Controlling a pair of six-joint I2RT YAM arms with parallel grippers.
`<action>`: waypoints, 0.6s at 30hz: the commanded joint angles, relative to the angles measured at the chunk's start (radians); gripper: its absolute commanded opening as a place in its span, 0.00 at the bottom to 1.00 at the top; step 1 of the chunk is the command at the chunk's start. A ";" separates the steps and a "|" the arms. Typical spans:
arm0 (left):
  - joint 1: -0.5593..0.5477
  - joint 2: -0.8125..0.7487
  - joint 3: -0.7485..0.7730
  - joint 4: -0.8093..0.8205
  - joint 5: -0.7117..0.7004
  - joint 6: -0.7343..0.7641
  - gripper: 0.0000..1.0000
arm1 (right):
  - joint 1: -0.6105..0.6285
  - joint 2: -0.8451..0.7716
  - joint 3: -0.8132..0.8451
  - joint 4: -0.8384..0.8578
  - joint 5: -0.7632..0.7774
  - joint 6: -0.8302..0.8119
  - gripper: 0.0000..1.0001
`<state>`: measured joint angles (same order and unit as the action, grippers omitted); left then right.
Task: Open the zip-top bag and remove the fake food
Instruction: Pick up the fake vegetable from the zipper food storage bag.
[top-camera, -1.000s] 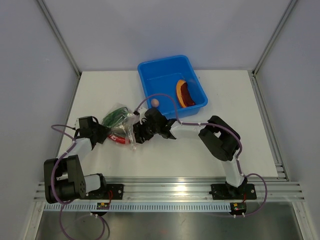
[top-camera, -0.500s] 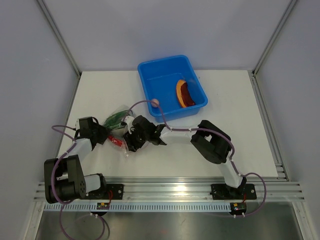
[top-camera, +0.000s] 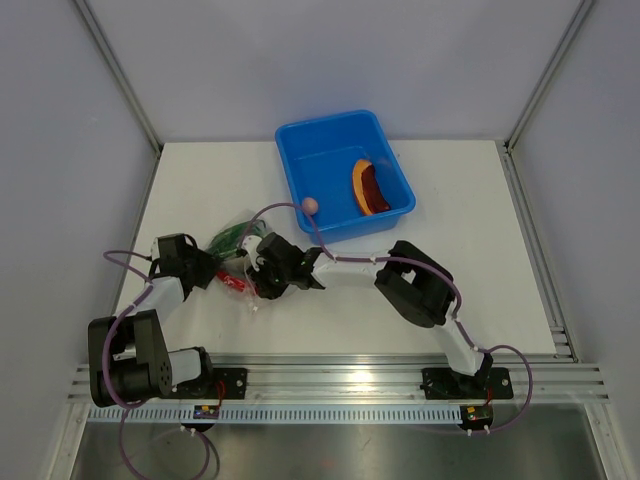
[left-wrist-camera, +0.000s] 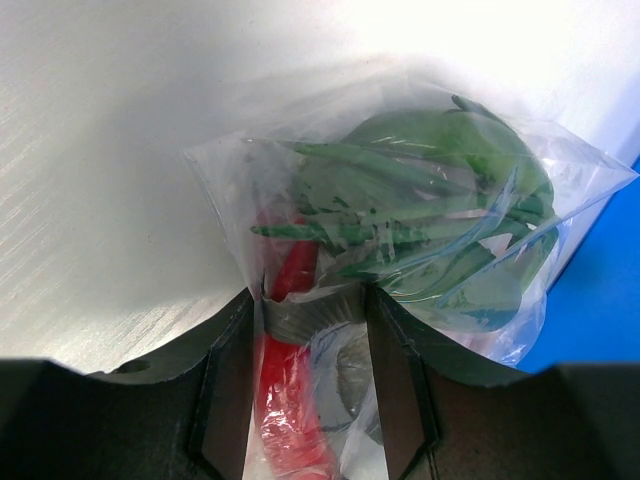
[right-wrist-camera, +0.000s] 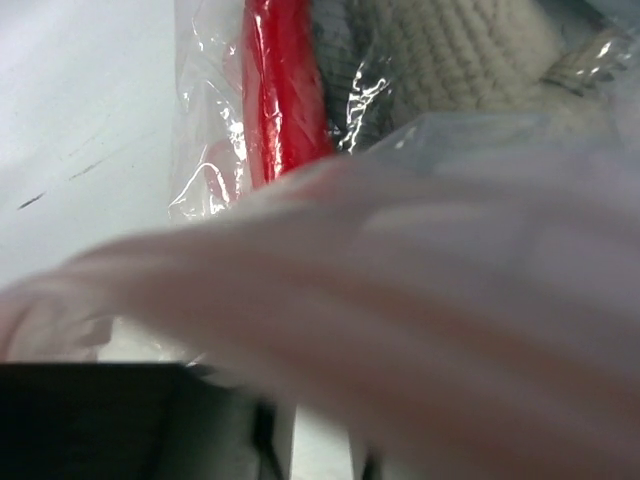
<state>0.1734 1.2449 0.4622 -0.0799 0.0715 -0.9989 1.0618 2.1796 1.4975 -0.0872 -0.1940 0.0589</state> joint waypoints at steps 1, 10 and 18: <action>0.003 -0.007 -0.002 0.003 0.030 0.009 0.47 | 0.018 0.017 0.030 -0.045 0.045 -0.033 0.25; 0.006 -0.007 0.016 -0.023 0.005 0.014 0.47 | 0.018 -0.043 -0.006 -0.025 0.070 -0.031 0.01; 0.005 -0.005 0.026 -0.047 -0.024 0.008 0.52 | 0.018 -0.133 -0.068 -0.002 0.117 -0.042 0.00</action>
<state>0.1734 1.2453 0.4629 -0.0998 0.0673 -0.9993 1.0718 2.1353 1.4467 -0.1020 -0.1219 0.0376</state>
